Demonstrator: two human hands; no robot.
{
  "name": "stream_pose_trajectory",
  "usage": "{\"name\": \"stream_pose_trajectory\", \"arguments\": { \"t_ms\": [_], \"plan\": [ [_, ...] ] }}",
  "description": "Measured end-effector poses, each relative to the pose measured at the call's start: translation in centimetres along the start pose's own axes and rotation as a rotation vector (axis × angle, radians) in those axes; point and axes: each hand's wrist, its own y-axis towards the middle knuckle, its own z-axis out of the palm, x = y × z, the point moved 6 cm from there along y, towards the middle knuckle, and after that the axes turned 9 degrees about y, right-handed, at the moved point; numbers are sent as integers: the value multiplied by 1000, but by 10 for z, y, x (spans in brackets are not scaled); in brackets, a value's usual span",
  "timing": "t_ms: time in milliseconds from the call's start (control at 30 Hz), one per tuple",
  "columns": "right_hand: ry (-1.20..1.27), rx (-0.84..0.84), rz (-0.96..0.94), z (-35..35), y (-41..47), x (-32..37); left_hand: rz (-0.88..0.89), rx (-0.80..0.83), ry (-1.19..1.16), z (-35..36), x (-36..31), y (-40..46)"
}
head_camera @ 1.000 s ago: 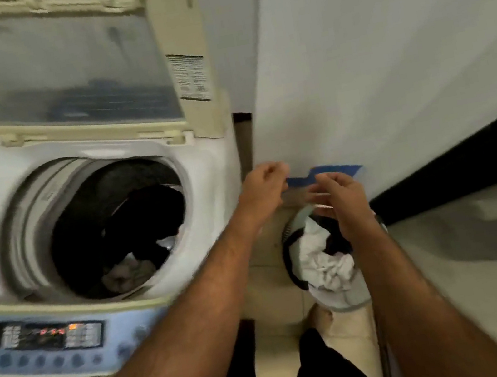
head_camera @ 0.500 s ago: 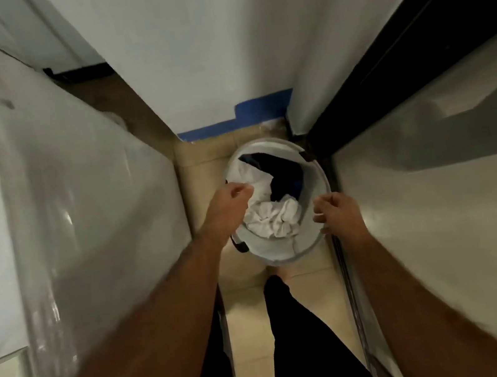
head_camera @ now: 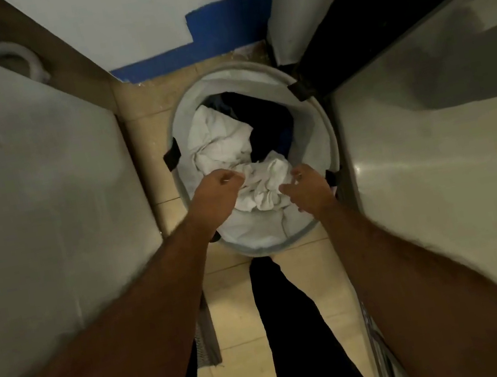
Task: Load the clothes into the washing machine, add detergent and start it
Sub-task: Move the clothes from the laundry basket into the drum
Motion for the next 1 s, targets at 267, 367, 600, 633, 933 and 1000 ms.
{"name": "stream_pose_trajectory", "arguments": {
  "t_ms": [267, 367, 600, 633, 933, 1000],
  "plan": [
    [-193, -78, 2, 34, 101, -26, -19, -33, -128, 26, 43, 68],
    [-265, -169, -66, 33, 95, -23, -40, -44, -191, 27, 52, 64],
    [90, -170, -183, -2, -25, 37, -49, -37, -319, -5, 19, -24],
    [116, -162, -221, -12, -53, 57, -42, -39, -329, -16, 8, -43],
    [191, -295, -702, -97, -295, 249, 98, -145, -412, -131, -88, -199],
    [169, -458, -854, -110, -345, 277, 142, -158, -446, -148, -106, -224]
  ]
}}
